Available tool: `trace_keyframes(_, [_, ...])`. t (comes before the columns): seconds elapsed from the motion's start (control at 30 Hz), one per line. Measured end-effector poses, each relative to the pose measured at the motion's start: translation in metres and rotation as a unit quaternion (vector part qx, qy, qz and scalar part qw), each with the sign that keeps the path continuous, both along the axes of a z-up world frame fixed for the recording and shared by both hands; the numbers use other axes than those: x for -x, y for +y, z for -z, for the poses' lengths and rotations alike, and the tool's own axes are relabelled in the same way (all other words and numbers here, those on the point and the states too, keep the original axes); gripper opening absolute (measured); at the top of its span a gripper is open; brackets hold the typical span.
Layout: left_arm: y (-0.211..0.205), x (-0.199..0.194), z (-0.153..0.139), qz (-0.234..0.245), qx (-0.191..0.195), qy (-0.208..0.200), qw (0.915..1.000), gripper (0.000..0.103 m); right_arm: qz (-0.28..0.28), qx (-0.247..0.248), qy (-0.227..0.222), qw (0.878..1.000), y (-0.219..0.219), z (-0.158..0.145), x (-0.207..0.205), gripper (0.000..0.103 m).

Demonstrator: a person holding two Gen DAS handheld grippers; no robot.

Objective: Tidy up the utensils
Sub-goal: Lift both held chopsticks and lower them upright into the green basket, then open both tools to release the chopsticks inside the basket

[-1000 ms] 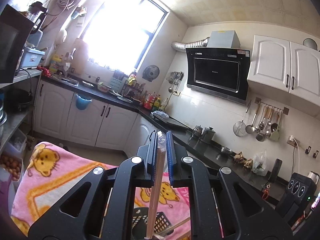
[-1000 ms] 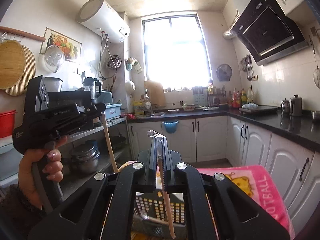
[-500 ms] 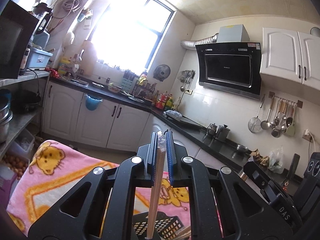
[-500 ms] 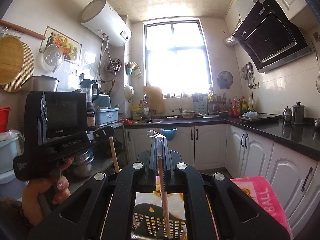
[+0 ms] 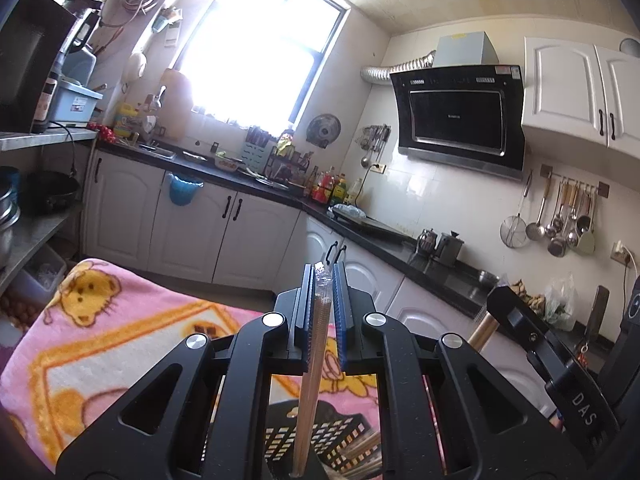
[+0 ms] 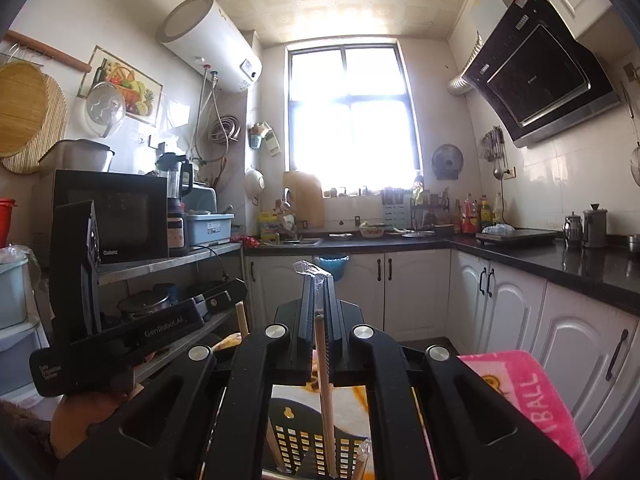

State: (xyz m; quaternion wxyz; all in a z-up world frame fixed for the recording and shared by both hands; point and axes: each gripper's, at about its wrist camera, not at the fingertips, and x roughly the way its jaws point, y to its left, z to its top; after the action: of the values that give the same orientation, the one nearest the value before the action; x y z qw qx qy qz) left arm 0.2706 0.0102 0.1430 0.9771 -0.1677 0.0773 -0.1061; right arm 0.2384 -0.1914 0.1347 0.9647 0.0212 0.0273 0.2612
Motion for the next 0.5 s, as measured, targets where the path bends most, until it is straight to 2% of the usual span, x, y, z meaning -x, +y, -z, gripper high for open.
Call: trace_keyframes(0.5, [-0.009,-0.004,0.03,0.021,-0.019,0.037,0.9989,0.006,0.012,-0.01,0.041,0.999,-0.008,0.035,-0.004,0.005])
